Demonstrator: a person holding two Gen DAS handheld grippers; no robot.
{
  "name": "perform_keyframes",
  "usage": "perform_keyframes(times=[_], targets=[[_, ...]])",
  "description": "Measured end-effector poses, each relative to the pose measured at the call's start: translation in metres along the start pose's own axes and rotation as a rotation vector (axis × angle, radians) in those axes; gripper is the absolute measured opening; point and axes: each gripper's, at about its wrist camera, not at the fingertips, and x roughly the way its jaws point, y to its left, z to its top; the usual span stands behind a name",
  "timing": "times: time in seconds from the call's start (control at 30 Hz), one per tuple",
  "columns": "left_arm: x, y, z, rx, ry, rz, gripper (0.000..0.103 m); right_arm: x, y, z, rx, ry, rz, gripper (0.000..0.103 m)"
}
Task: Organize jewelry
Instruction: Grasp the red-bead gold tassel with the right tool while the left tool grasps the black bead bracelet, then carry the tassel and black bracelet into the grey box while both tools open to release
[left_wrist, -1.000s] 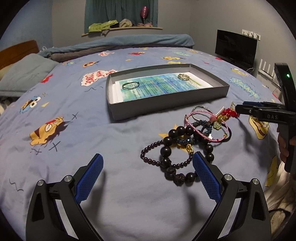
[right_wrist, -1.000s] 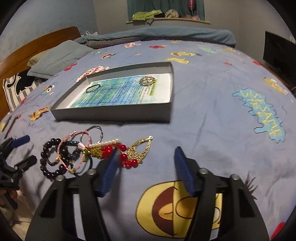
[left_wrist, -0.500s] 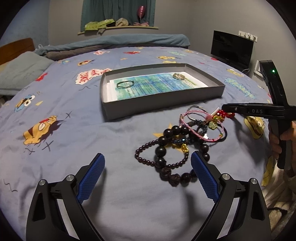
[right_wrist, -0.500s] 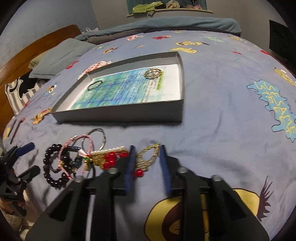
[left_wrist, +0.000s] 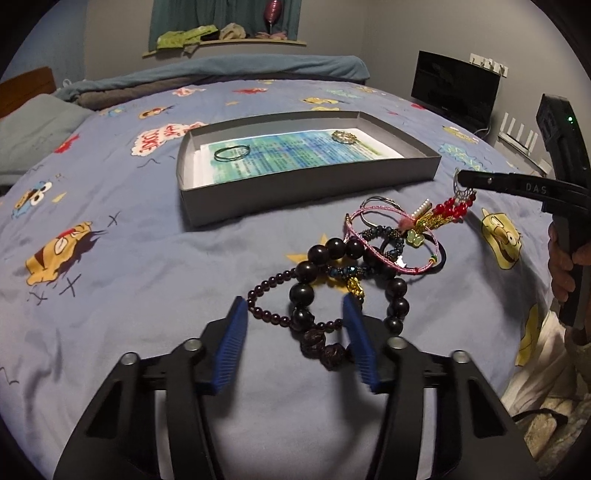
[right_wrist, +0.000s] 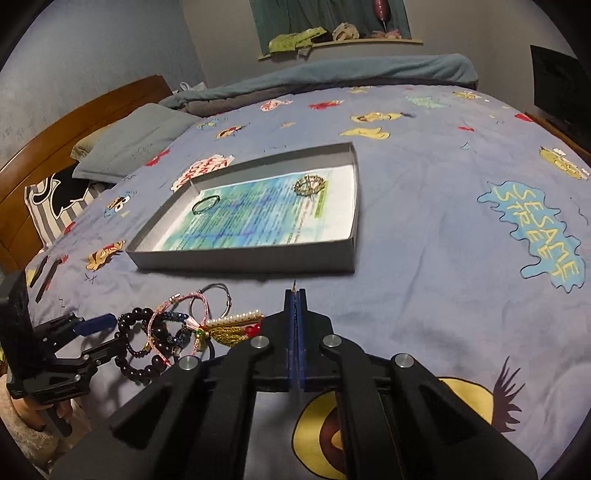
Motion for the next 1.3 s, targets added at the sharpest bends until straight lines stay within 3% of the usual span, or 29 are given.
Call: perform_keyframes(times=[0.1,0.23,0.43,0.7,1.0,1.3], targets=[[0.003,-0.002,0.002,0.013,-0.002,0.007,0.039,-0.003,0.003,0.002,-0.009,-0.007,-0.001,0.001],[0.012,-0.006,0.003,0.046,0.033,0.012,0.015,-0.006,0.007,0.002,-0.019,-0.015,-0.001,0.001],[-0.002,-0.001,0.009,0.019,-0.004,-0.027,0.015,-0.018,0.014,0.005,-0.037,-0.044,0.003,0.001],[-0.049,-0.004,0.036,0.035,-0.124,-0.047,0.015,-0.046,0.025,0.024,-0.08,-0.121,-0.009,0.001],[-0.079,0.016,0.083,0.014,-0.196,0.003,0.015,-0.069,0.029,0.066,-0.121,-0.213,-0.059,0.001],[-0.066,0.031,0.131,0.022,-0.228,0.049,0.015,-0.05,0.035,0.104,-0.12,-0.238,-0.071,0.001]])
